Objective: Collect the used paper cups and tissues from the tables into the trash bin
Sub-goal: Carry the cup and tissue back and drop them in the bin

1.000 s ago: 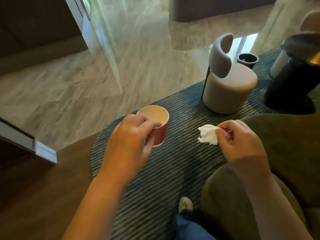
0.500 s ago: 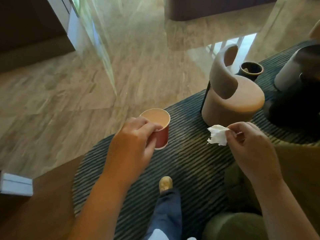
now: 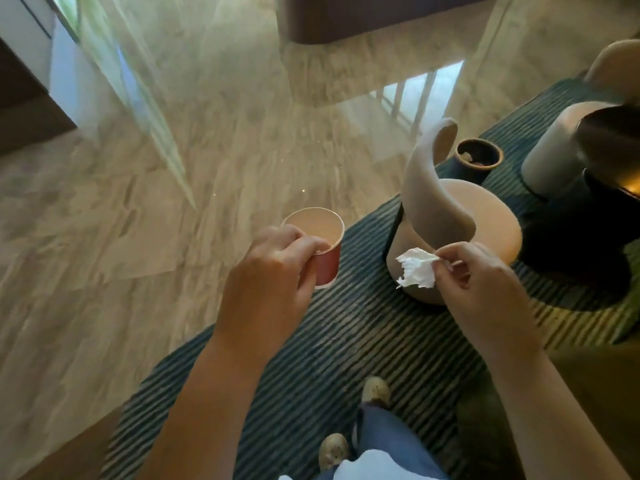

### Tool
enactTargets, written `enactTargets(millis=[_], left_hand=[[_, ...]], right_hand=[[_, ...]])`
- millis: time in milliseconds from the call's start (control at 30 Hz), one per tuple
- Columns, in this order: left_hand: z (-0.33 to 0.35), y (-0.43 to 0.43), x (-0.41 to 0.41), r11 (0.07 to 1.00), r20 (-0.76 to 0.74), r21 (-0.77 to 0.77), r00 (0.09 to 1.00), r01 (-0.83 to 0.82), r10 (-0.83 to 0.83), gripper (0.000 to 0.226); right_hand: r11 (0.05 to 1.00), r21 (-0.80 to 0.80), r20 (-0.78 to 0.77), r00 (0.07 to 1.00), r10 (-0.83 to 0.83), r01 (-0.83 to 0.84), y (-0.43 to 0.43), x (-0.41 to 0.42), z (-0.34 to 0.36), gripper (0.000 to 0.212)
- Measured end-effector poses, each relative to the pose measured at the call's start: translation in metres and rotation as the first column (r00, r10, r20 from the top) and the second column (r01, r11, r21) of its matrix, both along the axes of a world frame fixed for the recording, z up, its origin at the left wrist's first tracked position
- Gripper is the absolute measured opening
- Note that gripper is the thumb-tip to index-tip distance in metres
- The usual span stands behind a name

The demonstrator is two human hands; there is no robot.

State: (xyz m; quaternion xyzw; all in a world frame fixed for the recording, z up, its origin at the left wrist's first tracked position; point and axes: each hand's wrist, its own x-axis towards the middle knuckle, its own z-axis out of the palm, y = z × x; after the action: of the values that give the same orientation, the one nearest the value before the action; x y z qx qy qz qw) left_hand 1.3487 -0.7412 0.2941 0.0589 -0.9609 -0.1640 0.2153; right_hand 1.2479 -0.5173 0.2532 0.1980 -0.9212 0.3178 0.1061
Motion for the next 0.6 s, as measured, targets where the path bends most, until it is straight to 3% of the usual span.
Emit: enactTargets(millis=[133, 333, 433, 600], left_hand=[[-0.009, -0.029, -0.094, 0.999, -0.005, 0.008, 0.999, 0.038, -0.038, 0.021], [-0.011, -0.064, -0.253, 0.991, 0.020, -0.035, 0.991, 0.133, -0.132, 0.018], [0.004, -0.082, -0.328, 0.980, 0.027, -0.055, 0.982, 0.190, -0.189, 0.017], [0.014, -0.111, -0.439, 0.980, 0.004, -0.057, 0.982, 0.189, -0.189, 0.017]], right_hand=[[1.000, -0.017, 0.037, 0.999, -0.025, 0.025, -0.027, -0.078, -0.014, 0.008], [0.993, -0.013, -0.028, 0.992, -0.119, 0.119, -0.058, -0.242, -0.025, 0.014], [0.974, -0.090, -0.056, 0.976, -0.211, 0.206, -0.067, -0.322, -0.010, 0.011], [0.970, -0.138, -0.050, 0.976, -0.211, 0.203, -0.090, -0.432, 0.002, 0.012]])
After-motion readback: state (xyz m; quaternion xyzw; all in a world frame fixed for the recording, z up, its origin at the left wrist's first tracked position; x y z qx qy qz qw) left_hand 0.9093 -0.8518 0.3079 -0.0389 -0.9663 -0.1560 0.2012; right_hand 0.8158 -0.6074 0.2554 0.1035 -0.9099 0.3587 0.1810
